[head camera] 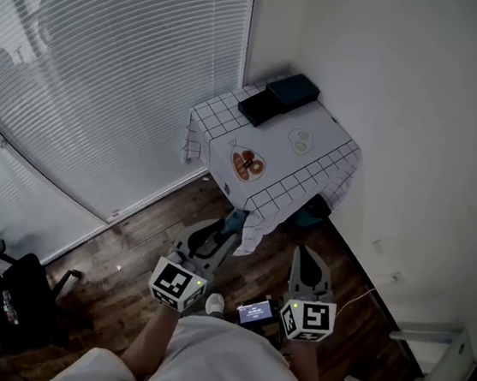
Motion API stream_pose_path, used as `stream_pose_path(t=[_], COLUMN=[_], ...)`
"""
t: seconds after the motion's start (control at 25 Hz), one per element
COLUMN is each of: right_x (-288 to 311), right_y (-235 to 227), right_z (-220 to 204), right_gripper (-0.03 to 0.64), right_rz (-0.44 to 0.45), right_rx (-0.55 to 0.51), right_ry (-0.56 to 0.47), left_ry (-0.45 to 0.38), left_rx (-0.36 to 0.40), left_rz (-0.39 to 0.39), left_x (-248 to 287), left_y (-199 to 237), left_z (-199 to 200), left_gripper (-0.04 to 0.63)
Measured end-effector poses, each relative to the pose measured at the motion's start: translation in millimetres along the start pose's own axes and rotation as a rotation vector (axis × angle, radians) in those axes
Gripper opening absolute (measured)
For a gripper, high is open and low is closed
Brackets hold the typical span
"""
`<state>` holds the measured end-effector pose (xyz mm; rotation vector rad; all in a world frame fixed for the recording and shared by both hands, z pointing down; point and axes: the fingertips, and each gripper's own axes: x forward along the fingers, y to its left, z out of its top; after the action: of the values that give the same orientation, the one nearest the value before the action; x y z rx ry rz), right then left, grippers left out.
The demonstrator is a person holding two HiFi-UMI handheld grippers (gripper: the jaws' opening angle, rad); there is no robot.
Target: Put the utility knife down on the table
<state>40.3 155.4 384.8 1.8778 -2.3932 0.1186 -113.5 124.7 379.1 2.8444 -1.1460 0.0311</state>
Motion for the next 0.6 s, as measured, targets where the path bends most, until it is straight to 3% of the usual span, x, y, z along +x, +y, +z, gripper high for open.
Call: stream_pose_path(t=[0.32,0.6], right_x=[27.7,45.8], right_y=[-16.1,-28.3], right_z=[-6.3,-6.8], right_gripper=[0.008,0.008], right_rz=[-0.077,-0.085], right_rx=[0.003,0.020], right_ry=[0.013,0.008], left_ry=[-0.004,-0.012], left_rx=[0.021,-0.033], left_rz=[-0.044,-0.040], left_x=[26.3,49.3], left_y=[29.8,48.4], left_z=[-5.1,-10.6], left_gripper=[0.137,0.137])
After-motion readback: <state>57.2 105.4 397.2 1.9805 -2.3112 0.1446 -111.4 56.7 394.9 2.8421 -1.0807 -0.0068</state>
